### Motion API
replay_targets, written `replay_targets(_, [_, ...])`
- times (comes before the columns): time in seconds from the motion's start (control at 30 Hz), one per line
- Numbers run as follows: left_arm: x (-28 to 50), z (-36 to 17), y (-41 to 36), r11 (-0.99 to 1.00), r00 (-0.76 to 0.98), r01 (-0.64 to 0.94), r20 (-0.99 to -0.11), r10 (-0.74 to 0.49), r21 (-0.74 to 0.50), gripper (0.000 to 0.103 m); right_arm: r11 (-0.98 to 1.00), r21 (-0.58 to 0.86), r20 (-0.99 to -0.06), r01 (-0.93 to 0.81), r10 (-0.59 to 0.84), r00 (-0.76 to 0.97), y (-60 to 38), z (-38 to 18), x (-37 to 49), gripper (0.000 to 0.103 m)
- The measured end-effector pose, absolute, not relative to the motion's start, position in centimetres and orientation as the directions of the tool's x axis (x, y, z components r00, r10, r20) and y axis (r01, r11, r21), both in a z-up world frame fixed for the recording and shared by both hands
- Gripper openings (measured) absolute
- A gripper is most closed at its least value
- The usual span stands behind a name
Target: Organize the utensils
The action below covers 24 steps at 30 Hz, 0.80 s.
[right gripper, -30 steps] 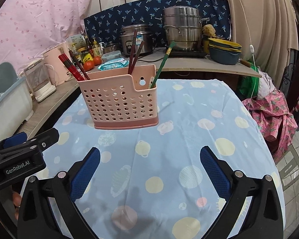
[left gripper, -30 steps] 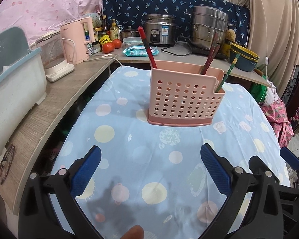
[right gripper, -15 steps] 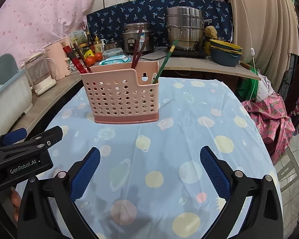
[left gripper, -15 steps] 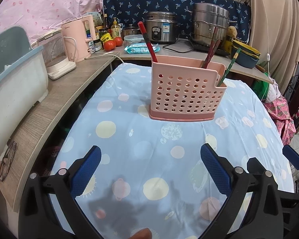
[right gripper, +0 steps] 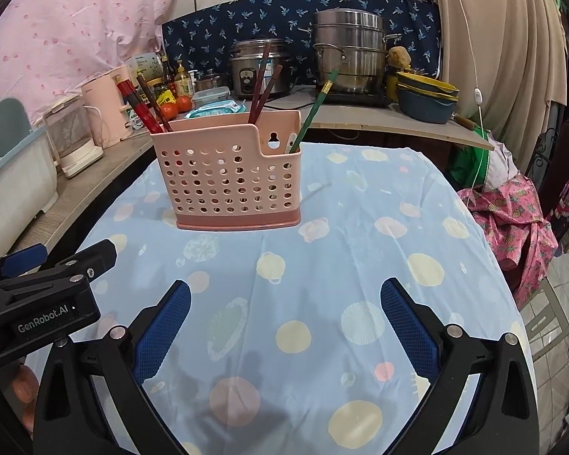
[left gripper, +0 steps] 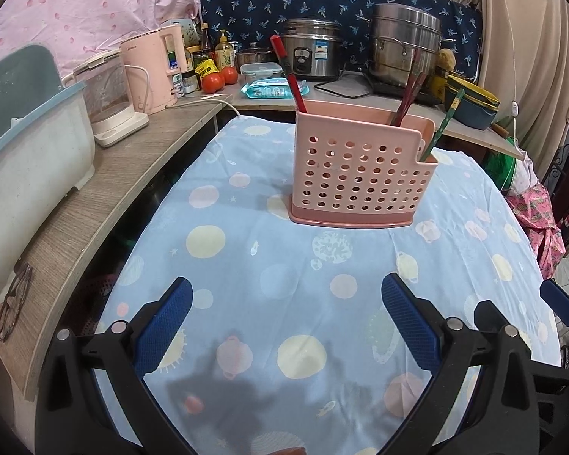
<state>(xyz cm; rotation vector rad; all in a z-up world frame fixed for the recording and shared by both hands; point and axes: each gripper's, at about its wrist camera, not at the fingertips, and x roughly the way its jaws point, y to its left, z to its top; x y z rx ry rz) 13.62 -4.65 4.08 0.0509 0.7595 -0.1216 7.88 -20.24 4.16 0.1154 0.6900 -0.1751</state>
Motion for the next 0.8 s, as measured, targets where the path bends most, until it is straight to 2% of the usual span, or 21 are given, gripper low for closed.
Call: replay_targets(0.8, [13.99, 3.46, -4.15, 0.994, 0.709, 0.102, -0.703, -0.055, 0.025, 0.095, 0.973, 0.049, -0.643, 0.227, -0.143, 0.752, -20.95, 4.04, 8.04, 0.097])
